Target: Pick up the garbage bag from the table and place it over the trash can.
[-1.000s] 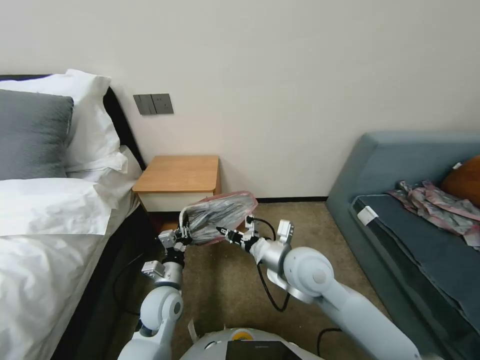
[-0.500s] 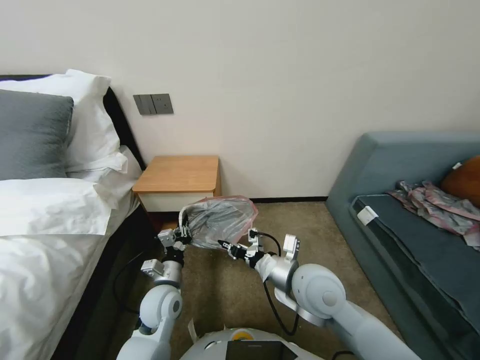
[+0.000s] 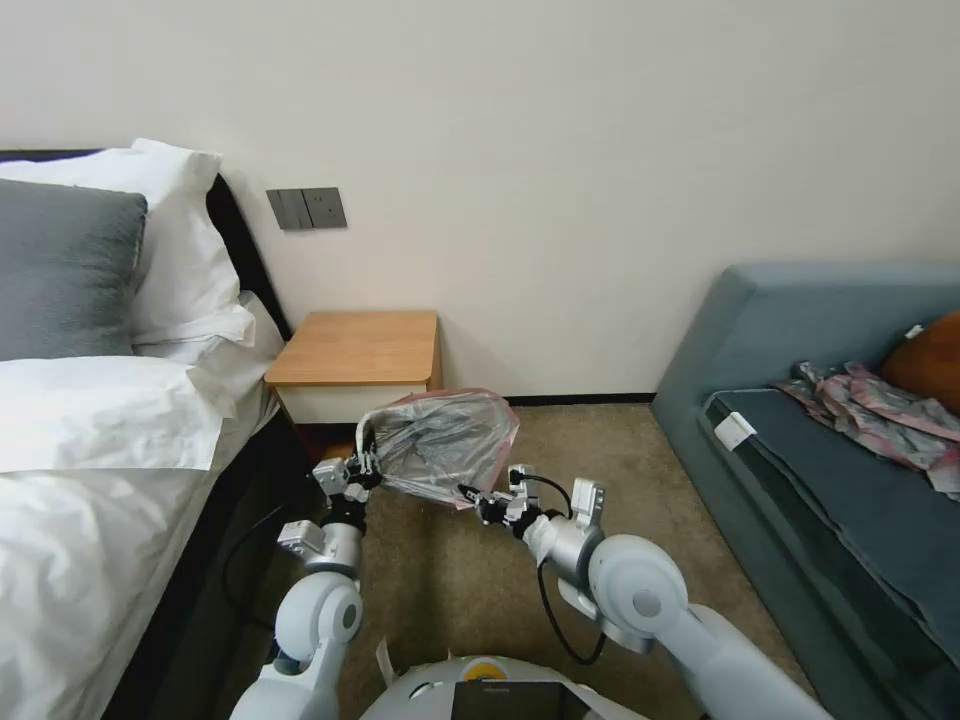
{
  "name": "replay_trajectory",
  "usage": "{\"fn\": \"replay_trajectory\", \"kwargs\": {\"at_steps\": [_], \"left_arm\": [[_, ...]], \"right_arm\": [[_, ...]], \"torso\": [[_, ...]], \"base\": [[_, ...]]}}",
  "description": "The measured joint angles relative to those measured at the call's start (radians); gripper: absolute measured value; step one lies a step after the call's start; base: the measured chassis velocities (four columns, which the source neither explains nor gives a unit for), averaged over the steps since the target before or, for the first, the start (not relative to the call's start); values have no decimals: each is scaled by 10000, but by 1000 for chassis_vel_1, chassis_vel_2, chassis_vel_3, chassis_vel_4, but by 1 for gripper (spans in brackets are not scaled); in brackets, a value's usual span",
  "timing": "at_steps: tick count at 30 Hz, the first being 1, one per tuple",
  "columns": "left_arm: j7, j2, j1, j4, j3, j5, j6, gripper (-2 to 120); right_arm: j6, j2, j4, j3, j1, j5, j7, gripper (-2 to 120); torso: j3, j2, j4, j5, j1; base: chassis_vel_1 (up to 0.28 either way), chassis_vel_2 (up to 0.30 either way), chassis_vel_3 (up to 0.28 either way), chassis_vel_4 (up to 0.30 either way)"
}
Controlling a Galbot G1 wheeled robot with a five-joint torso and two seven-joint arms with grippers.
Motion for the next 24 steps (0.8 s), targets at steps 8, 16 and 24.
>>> {"fn": "replay_trajectory", "kwargs": {"at_steps": [8, 16, 24], "left_arm": [[8, -62, 41, -24, 15, -16, 1, 5], [12, -118, 54, -27, 13, -21, 1, 5], [18, -165, 88, -17, 17, -21, 0, 5]], "right_arm": [[-31, -343, 55, 415, -444, -795, -336, 0], [5, -498, 77, 526, -677, -1551, -511, 0], [104, -637, -36, 575, -773, -2461, -874, 0]], "torso": [[0, 0, -1, 0, 0], [0, 0, 0, 0, 0], [0, 0, 0, 0, 0]], "base": [[0, 0, 0, 0], [0, 0, 0, 0], [0, 0, 0, 0]]}}
